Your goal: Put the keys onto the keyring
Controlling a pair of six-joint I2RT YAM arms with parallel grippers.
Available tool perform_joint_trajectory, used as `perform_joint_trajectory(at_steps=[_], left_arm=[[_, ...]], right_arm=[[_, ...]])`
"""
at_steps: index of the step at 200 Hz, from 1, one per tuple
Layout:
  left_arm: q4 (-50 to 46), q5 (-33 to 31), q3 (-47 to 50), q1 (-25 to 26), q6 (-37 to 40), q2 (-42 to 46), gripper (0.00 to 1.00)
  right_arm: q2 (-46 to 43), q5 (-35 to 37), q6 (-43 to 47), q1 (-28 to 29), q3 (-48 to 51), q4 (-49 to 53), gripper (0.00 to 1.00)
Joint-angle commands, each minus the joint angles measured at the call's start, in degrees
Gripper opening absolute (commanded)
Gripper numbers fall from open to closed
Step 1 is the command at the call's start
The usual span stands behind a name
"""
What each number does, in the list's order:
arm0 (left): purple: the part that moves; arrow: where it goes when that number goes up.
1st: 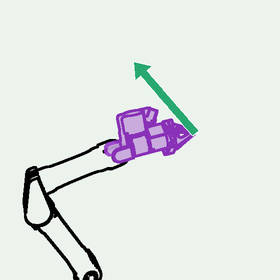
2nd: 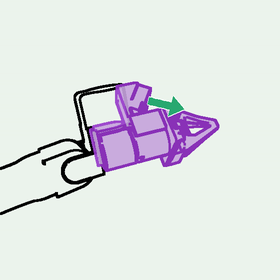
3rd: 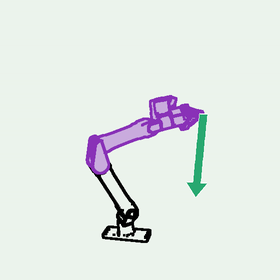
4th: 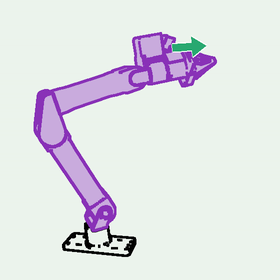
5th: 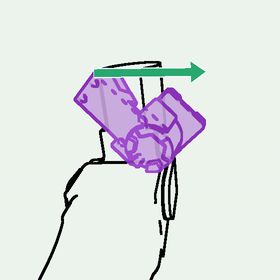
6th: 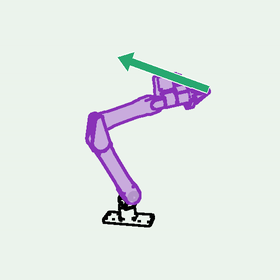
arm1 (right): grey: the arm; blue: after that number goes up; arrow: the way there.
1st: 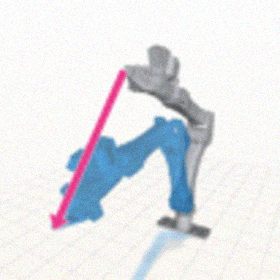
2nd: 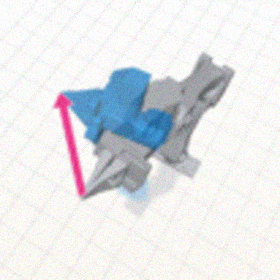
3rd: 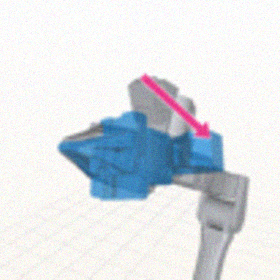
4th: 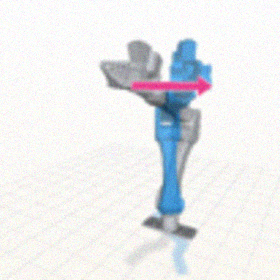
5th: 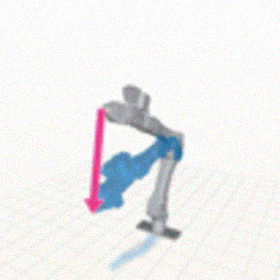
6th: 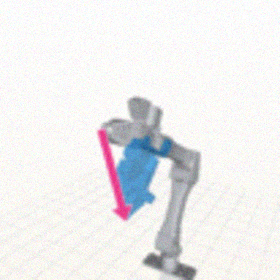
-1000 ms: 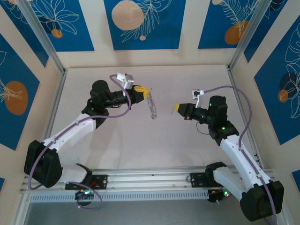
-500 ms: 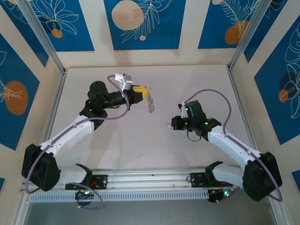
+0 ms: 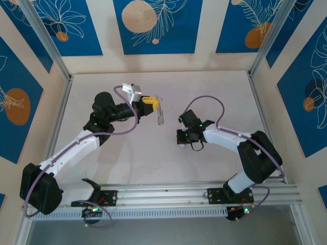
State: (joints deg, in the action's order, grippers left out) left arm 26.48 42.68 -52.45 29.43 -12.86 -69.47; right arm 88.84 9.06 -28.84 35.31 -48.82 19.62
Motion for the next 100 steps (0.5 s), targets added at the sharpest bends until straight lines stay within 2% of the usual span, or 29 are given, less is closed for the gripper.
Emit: perform_joint_trajectory(at_steps=[1, 67, 100], left_arm=[[0.94, -0.58, 0.5, 0.34, 1.74, 1.87, 0.0], [1.56, -0.58, 0.81, 0.3, 1.7, 1.71, 0.0], [2.23, -0.49, 0.85, 0.29, 1.32, 1.41, 0.0]], right_arm=[[2.51, 0.88, -0.31, 0.64, -2.37, -1.22, 0.0], [5.42, -0.05, -2.06, 0.91, -3.75, -1.77, 0.0], [5.38, -0.66, -2.49, 0.9, -3.68, -1.78, 0.09]])
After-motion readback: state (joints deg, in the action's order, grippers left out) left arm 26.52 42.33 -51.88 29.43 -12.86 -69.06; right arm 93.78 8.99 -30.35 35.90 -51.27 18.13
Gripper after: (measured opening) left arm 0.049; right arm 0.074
